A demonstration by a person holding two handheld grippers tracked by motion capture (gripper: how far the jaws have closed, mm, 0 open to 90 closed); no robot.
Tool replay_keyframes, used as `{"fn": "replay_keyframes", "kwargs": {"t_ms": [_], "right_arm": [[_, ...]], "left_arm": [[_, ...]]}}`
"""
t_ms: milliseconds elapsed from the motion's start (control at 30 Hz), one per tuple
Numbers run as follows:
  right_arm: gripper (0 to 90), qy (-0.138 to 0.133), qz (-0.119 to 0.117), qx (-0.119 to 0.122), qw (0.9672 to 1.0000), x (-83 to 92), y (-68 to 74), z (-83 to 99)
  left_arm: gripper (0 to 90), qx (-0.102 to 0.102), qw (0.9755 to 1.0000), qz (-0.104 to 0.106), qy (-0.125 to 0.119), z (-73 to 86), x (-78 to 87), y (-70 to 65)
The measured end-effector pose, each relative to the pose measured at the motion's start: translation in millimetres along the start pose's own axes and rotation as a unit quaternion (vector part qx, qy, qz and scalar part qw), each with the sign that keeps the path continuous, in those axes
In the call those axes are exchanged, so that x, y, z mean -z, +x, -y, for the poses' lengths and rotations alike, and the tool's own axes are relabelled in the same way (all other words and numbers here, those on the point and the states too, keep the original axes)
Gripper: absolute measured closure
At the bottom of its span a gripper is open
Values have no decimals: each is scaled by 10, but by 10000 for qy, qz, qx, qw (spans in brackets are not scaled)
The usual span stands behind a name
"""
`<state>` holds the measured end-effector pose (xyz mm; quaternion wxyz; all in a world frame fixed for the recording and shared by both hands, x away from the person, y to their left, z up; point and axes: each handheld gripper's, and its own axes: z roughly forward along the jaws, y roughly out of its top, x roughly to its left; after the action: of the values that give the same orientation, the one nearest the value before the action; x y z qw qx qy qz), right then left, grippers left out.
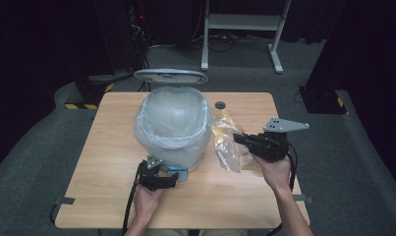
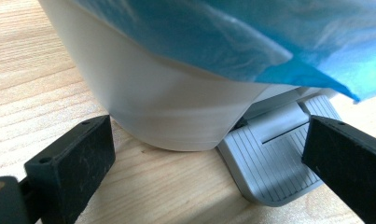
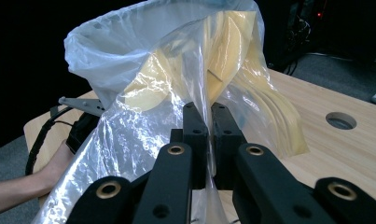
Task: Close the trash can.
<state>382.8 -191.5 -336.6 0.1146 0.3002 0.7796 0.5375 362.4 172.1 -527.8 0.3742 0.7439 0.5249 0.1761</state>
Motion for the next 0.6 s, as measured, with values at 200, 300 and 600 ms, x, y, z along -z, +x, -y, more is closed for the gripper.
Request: {"fn": "replay_keyframes", "kwargs": {"t_ms": [200, 300, 600], "right_arm": [[868, -25, -49, 70, 10000, -29, 22, -97], [868, -16, -78, 96, 9999, -50, 32, -137], [868, -37, -129, 141, 9998, -89, 51, -258]], "left_arm": [[26, 2, 10000, 1, -1, 0, 0, 0], [25, 4, 10000, 0, -2, 0, 0, 0], [25, 4, 10000, 2, -3, 0, 0, 0]]}}
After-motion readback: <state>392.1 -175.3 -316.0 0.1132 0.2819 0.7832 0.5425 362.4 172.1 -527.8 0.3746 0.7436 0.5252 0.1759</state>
